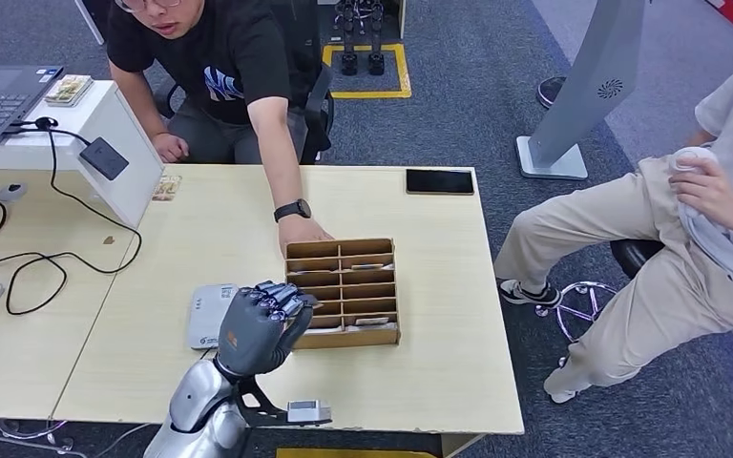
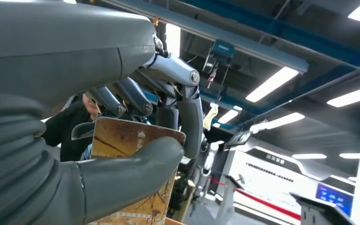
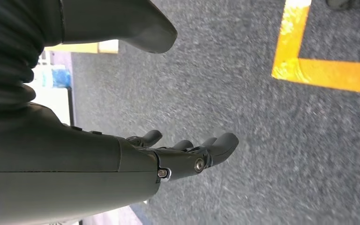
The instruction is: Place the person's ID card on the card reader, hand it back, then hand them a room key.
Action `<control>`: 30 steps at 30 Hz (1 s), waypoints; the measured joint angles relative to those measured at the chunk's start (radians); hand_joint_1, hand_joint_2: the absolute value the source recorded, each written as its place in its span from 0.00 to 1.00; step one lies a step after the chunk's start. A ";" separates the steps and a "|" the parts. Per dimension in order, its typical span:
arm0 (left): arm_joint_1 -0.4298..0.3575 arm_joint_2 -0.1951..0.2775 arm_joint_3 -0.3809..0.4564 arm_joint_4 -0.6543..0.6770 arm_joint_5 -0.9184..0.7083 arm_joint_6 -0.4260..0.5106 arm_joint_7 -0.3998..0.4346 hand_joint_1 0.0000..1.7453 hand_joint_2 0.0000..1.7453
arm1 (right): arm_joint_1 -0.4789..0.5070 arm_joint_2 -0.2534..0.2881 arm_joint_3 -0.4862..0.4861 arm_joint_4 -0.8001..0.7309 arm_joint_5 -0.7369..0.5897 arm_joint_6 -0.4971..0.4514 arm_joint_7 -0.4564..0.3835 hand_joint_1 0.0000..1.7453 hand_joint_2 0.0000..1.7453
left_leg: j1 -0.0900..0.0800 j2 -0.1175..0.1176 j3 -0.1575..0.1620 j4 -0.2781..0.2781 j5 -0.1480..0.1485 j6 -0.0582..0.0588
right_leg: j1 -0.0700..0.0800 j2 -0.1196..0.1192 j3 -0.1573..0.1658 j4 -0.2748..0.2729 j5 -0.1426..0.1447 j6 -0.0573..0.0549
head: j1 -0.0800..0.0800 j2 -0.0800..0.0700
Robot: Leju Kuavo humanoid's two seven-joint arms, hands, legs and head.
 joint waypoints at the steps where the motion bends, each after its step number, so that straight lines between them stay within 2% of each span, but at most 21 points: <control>1: 0.005 -0.004 0.016 -0.004 -0.002 0.000 -0.004 1.00 1.00 | -0.001 0.000 0.000 0.000 0.000 0.000 -0.003 0.00 1.00 | 0.000 0.000 0.000 0.000 0.000 0.000 | 0.000 0.000 0.000 0.000 0.000 0.000 | 0.000 0.000; 9: 0.009 -0.020 0.070 -0.020 0.012 0.000 -0.014 1.00 1.00 | -0.002 0.000 0.002 0.003 0.000 -0.001 -0.013 0.00 1.00 | 0.000 0.000 0.000 0.000 0.001 0.000 | 0.000 0.000 0.001 0.000 0.000 0.000 | 0.000 0.000; 22: 0.012 -0.033 0.079 -0.025 0.027 0.000 -0.015 1.00 1.00 | -0.002 0.000 0.003 0.004 0.000 -0.002 -0.013 0.00 1.00 | 0.000 0.000 0.000 0.000 0.001 0.000 | 0.000 0.000 0.001 0.000 0.000 0.000 | 0.000 0.000; 26: 0.022 -0.056 0.100 -0.027 0.108 0.000 -0.017 1.00 1.00 | -0.002 0.000 0.003 0.004 0.000 -0.006 -0.012 0.00 1.00 | 0.000 0.000 0.000 0.000 0.001 0.000 | 0.000 0.000 0.001 0.000 0.000 0.000 | 0.000 0.000; 30: 0.033 -0.094 0.118 -0.027 0.221 0.000 0.031 1.00 1.00 | -0.001 0.002 0.003 0.004 -0.001 -0.018 -0.007 0.00 1.00 | 0.000 0.000 0.000 0.000 0.001 0.000 | 0.000 0.000 0.001 0.000 0.000 0.000 | 0.000 0.000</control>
